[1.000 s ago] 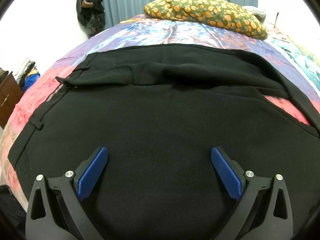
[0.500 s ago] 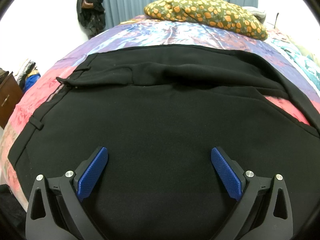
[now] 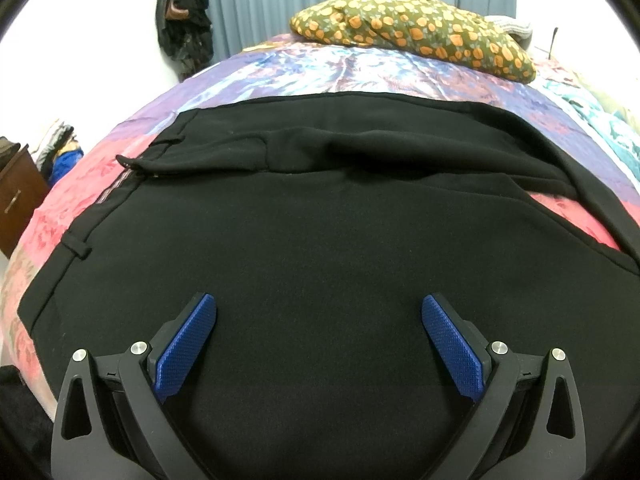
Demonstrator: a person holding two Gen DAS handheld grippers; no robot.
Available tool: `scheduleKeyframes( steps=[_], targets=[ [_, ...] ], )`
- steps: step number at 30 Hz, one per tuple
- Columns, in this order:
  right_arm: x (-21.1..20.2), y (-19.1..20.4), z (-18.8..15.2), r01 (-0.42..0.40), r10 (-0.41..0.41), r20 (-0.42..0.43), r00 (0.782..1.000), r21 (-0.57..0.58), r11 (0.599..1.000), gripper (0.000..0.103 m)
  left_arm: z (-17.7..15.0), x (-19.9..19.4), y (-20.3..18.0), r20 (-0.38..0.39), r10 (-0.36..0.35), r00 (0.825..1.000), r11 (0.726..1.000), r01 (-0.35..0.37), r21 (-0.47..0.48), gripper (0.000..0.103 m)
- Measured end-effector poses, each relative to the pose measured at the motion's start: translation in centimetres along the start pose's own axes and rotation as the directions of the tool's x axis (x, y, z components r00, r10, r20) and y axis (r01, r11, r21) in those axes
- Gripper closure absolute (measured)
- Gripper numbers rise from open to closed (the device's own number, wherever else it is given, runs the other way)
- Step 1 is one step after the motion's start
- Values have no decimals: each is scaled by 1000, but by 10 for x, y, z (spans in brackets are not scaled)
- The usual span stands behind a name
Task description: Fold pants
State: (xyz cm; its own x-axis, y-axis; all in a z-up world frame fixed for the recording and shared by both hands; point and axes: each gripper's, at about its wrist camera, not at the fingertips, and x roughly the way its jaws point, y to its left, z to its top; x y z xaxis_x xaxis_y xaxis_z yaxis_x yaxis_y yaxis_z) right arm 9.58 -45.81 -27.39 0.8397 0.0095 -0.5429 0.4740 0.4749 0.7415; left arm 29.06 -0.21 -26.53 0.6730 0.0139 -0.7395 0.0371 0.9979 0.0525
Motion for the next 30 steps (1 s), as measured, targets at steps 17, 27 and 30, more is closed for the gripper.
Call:
scheduleKeyframes(
  steps=[17, 27, 30],
  targets=[
    [-21, 6, 62, -126, 126, -43, 991, 0, 992, 87, 60, 7, -10, -270, -167, 948, 983, 141, -115, 1],
    [-56, 38, 94, -303, 300, -56, 952, -61, 951, 89, 198, 119, -72, -299, -521, 799, 823, 377, -426, 1],
    [-64, 39, 94, -334, 330, -72, 941, -59, 941, 90, 202, 150, -84, -302, -569, 765, 763, 355, -540, 1]
  ],
)
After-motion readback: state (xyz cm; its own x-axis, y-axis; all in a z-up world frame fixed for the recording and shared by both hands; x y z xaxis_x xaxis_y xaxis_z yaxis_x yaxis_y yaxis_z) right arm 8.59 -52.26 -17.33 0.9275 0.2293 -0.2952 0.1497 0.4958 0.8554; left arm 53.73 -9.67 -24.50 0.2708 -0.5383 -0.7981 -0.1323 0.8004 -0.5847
